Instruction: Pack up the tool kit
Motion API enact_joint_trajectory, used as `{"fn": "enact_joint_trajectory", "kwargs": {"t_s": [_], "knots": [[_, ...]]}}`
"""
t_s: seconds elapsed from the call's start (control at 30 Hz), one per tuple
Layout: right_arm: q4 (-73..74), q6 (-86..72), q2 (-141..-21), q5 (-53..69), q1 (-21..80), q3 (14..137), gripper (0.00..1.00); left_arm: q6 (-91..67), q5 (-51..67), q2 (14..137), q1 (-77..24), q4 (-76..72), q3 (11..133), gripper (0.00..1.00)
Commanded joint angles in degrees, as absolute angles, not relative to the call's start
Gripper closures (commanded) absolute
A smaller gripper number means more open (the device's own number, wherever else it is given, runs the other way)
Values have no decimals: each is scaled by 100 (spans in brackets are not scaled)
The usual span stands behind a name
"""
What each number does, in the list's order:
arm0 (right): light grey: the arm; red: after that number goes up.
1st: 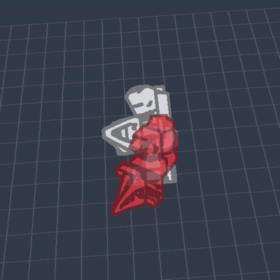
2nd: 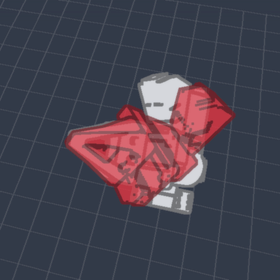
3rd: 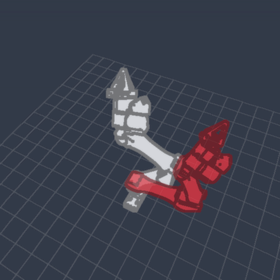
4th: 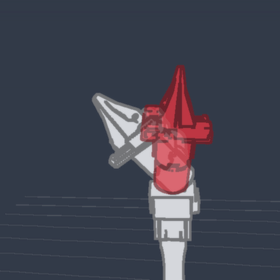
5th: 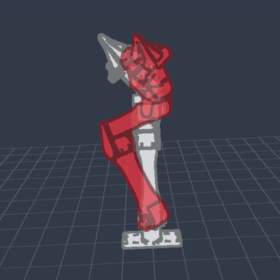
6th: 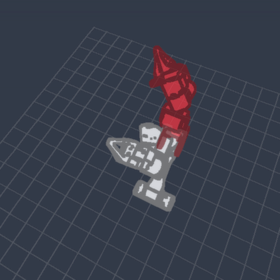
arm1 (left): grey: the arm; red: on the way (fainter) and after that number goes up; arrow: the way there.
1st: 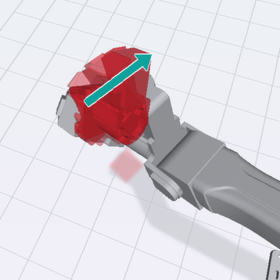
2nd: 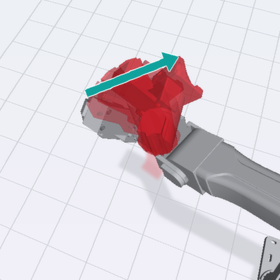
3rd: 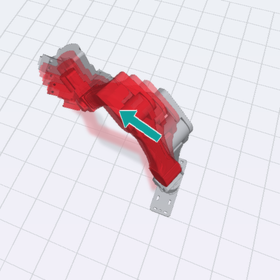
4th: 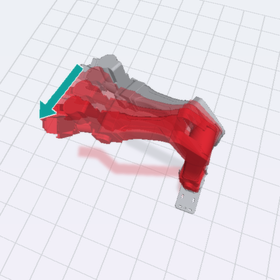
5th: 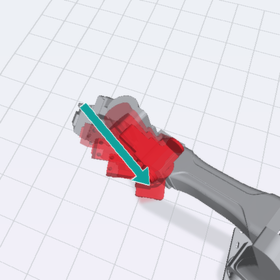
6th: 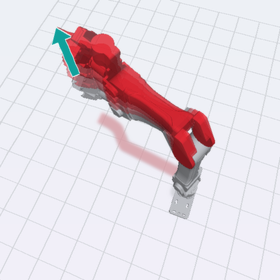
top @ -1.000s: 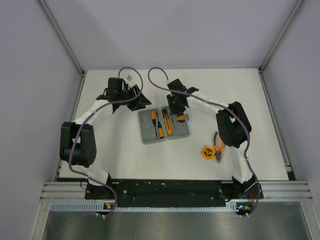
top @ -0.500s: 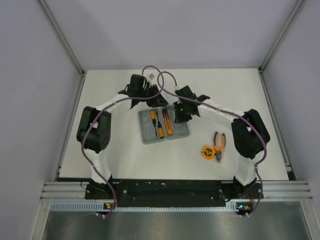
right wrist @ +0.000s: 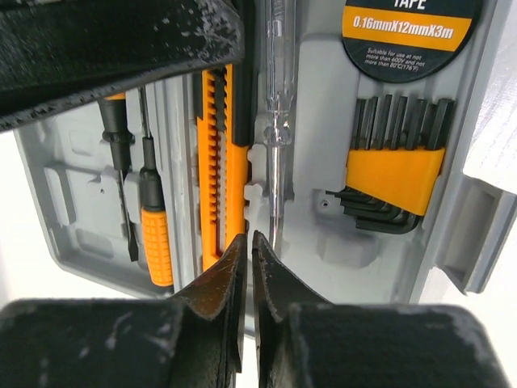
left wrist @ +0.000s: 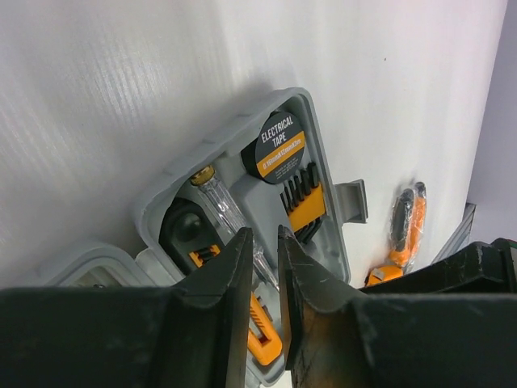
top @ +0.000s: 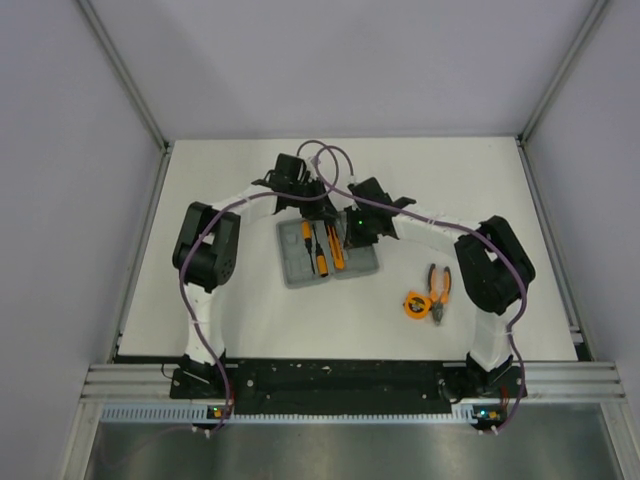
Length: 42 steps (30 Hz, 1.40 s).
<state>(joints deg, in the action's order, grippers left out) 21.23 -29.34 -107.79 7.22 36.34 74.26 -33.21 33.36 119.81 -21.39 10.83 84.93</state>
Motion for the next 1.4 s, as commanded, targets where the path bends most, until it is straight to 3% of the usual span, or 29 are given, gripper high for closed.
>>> {"fn": "enact_joint_trajectory", "kwargs": {"t_s": [0.0,0.5,1.37], "knots": [[1863,-3076,-10854,677,3735,7445,96,-3111,3261,12120,-2250,1134,8903,78],[1855,-3041,-10811,396,3735,7146,100,-2883,1855,12234,-2628,1907,8991,88],[1485,-3226,-10785,387,3885,6320,100,-2962,2021,12542,-2786,2048,8991,94]]}}
